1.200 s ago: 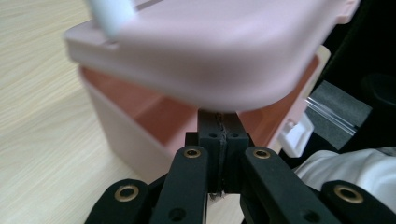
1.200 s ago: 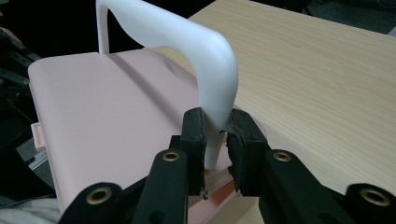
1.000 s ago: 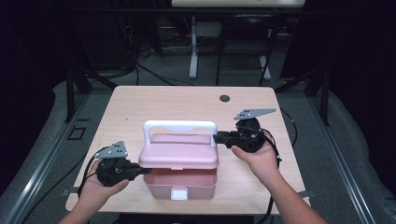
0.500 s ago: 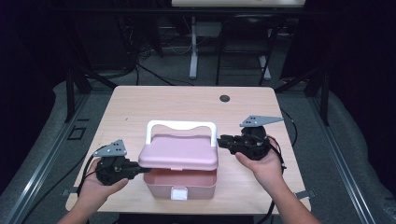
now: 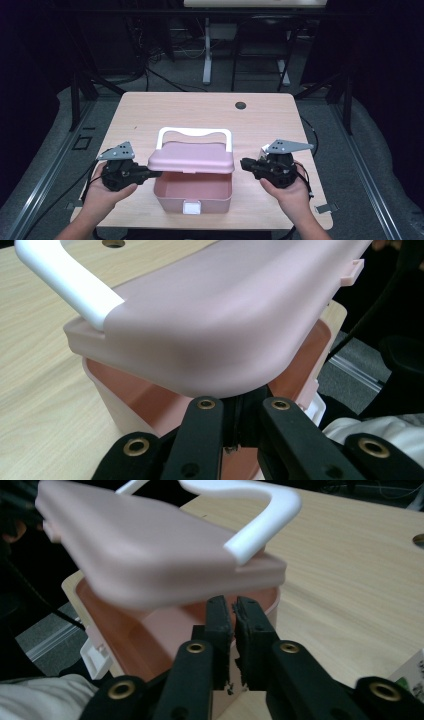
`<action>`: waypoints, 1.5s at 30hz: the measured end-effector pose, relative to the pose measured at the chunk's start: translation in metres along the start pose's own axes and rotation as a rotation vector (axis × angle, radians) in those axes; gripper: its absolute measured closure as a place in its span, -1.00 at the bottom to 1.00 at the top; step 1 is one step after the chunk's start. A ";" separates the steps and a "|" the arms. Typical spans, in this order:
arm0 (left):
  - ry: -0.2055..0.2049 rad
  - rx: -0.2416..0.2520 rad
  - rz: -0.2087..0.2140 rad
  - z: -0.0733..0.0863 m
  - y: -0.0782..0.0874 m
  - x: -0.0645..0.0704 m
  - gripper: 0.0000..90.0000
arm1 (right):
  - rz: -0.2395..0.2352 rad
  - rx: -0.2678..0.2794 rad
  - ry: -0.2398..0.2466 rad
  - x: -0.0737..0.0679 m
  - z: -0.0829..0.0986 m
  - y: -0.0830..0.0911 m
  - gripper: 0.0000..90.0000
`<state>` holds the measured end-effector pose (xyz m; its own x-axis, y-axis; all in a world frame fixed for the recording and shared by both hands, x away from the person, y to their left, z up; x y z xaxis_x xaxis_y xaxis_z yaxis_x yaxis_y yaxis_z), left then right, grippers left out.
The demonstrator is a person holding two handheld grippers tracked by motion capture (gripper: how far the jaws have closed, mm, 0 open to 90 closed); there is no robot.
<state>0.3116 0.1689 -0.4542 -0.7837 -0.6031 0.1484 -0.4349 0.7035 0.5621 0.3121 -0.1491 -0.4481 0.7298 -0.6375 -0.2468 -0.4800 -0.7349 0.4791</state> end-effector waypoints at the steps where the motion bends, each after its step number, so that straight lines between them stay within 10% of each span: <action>1: -0.003 0.003 -0.001 -0.002 0.000 -0.001 1.00 | -0.004 -0.005 -0.005 -0.002 0.004 -0.001 0.94; 45: 0.014 0.050 -0.033 -0.046 0.001 -0.023 1.00 | -0.109 -0.167 0.059 -0.039 0.061 -0.067 1.00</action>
<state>0.3500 0.1665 -0.4193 -0.7623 -0.6314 0.1422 -0.4822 0.7006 0.5260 0.2860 -0.0891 -0.5221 0.8024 -0.5382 -0.2577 -0.3127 -0.7471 0.5866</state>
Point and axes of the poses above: each handheld gripper's, and its own axes: y roughly backward along the jaws, z roughly out of its underside, x roughly to its right, the point moved 6 cm from there along -y, roughly forward along the jaws, and after that the axes turned 5 degrees about -z, right-handed, at the moved point
